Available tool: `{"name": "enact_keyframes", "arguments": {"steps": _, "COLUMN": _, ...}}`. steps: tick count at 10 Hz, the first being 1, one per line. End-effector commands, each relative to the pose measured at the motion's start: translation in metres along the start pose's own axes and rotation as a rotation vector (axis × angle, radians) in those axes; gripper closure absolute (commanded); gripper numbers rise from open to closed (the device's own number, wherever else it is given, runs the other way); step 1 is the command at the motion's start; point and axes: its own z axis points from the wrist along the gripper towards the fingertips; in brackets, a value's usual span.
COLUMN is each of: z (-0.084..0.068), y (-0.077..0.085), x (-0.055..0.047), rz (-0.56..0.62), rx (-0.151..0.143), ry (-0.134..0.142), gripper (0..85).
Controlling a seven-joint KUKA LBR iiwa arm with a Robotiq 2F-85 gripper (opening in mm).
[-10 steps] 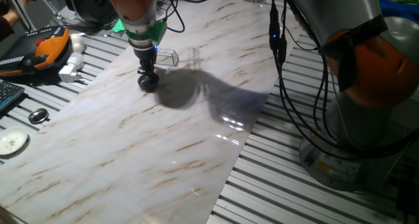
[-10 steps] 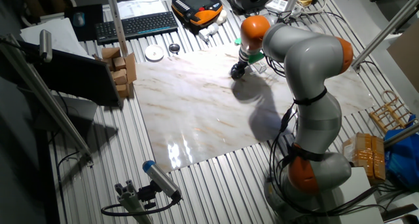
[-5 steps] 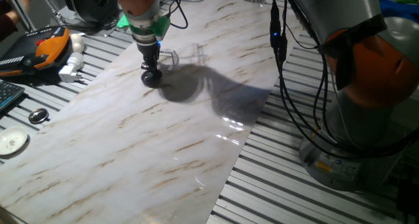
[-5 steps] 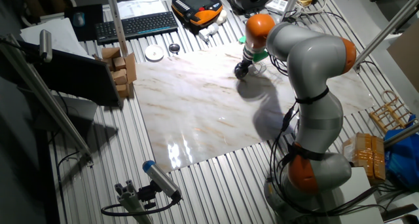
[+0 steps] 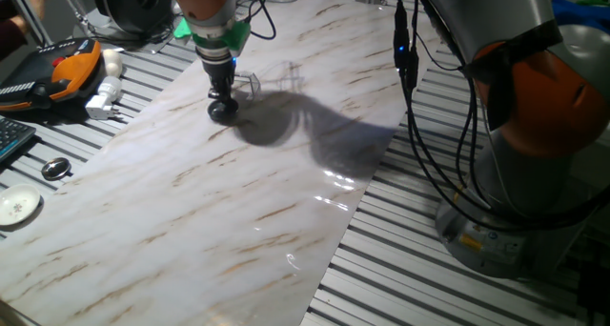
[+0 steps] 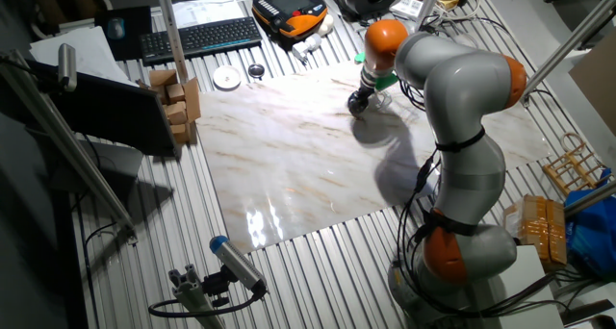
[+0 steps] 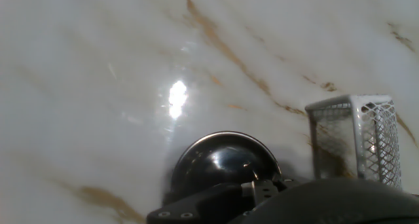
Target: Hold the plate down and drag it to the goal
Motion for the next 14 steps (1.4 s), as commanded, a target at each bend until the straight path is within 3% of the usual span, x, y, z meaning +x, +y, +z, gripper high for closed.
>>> {"name": "enact_keyframes", "arguments": {"steps": 1, "z": 0.000, "y": 0.000, "x": 0.000, "rz": 0.000, "rx": 0.000, "ry": 0.000, "gripper": 85.0}}
{"name": "enact_keyframes", "arguments": {"steps": 4, "z": -0.009, "y": 0.003, "x": -0.001, "rz": 0.045, "rx": -0.022, "ry": 0.033, "gripper": 85.0}}
{"name": "enact_keyframes", "arguments": {"steps": 5, "z": -0.013, "y": 0.007, "x": -0.002, "rz": 0.071, "rx": -0.043, "ry": 0.039, "gripper": 85.0}}
{"name": "enact_keyframes", "arguments": {"steps": 9, "z": -0.023, "y": 0.041, "x": -0.004, "rz": 0.163, "rx": -0.056, "ry": 0.057, "gripper": 85.0}}
{"name": "enact_keyframes", "arguments": {"steps": 14, "z": -0.028, "y": 0.075, "x": -0.001, "rz": 0.271, "rx": -0.019, "ry": 0.080, "gripper": 85.0}}
